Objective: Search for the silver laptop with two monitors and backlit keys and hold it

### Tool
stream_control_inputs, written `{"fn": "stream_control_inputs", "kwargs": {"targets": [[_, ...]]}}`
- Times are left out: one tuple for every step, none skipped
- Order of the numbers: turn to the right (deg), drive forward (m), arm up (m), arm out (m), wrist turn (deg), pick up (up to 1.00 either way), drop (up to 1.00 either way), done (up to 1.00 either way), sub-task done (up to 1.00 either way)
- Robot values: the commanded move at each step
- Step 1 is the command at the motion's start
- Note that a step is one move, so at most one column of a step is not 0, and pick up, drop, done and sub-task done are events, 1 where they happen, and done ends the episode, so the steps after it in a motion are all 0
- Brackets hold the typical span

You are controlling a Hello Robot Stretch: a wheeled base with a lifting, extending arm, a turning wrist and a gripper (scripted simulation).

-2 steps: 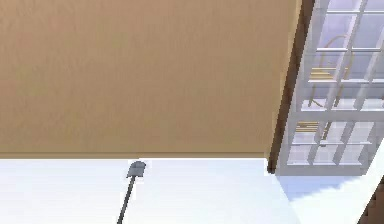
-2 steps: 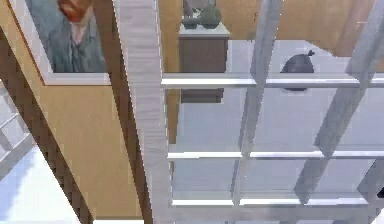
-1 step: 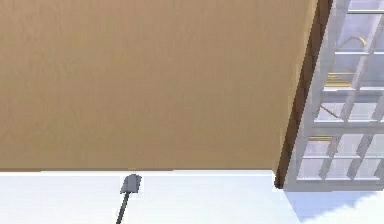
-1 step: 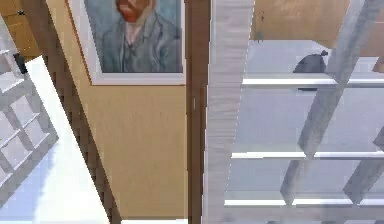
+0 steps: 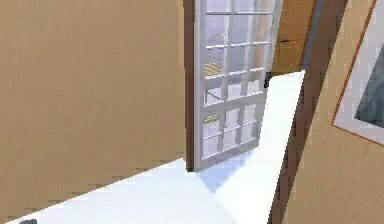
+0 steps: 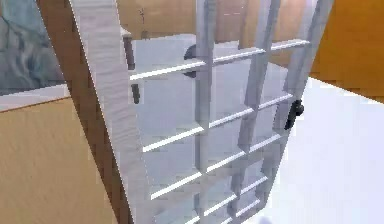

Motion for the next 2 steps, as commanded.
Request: {"fn": "stream_control_inputs", "kwargs": {"targets": [[0.0,0.85,0.00,0.00,0.0,0.00,0.00,0.00,0.00],[45.0,0.00,0.00,0.00,0.0,0.00,0.00,0.00,0.00]]}}
